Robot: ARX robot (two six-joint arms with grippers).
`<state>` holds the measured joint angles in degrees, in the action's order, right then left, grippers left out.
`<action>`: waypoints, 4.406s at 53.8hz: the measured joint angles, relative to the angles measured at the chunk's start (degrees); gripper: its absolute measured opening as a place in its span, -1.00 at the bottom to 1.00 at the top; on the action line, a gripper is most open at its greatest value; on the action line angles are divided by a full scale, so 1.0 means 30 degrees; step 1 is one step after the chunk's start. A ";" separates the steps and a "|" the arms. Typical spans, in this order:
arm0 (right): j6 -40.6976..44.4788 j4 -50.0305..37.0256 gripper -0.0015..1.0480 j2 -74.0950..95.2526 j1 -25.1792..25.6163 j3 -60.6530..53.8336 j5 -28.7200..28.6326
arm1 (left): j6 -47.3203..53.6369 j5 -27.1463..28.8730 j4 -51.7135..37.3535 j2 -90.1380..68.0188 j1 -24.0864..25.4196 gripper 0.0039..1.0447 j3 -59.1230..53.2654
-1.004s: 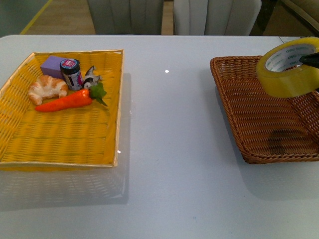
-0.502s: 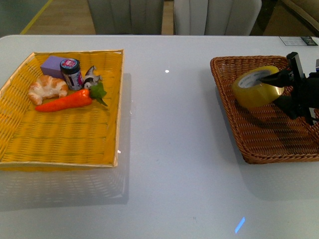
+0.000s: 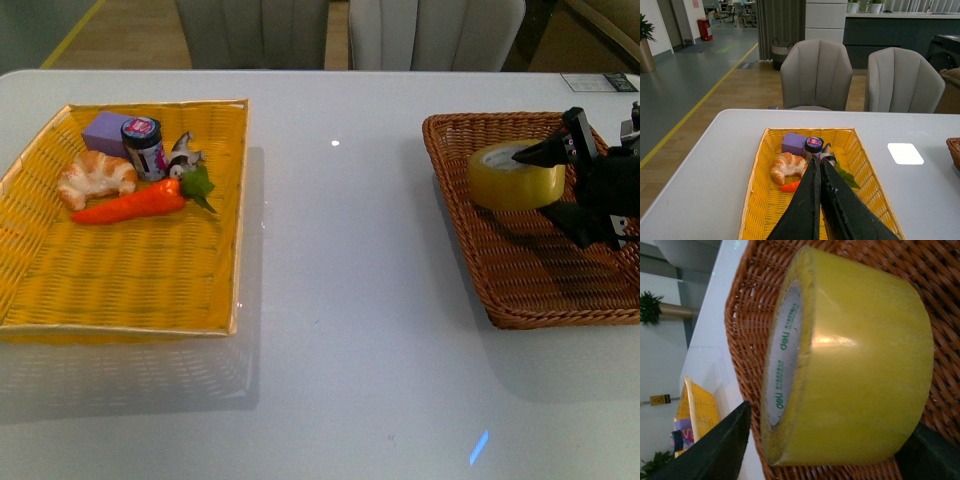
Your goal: Move tape to another basket
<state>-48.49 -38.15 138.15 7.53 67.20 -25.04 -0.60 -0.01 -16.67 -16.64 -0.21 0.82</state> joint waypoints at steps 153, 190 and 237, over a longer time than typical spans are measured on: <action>1.6043 1.0178 -0.96 -4.3364 -0.2448 -2.1959 0.8357 | 0.0007 0.0000 0.5559 0.5253 0.0007 -0.98 0.0000; 1.6065 1.2684 -0.03 -4.5929 -0.2470 -2.1959 0.8349 | 0.0000 0.0000 0.5559 0.5253 0.0007 -0.22 0.0000; 1.6065 1.2684 0.83 -4.5929 -0.2470 -2.1959 0.8349 | 0.0036 0.0000 0.5559 0.5253 0.0007 0.83 0.0000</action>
<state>-0.30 -0.10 0.36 0.12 1.32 0.01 -0.49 -0.01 0.01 -0.89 -0.19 0.82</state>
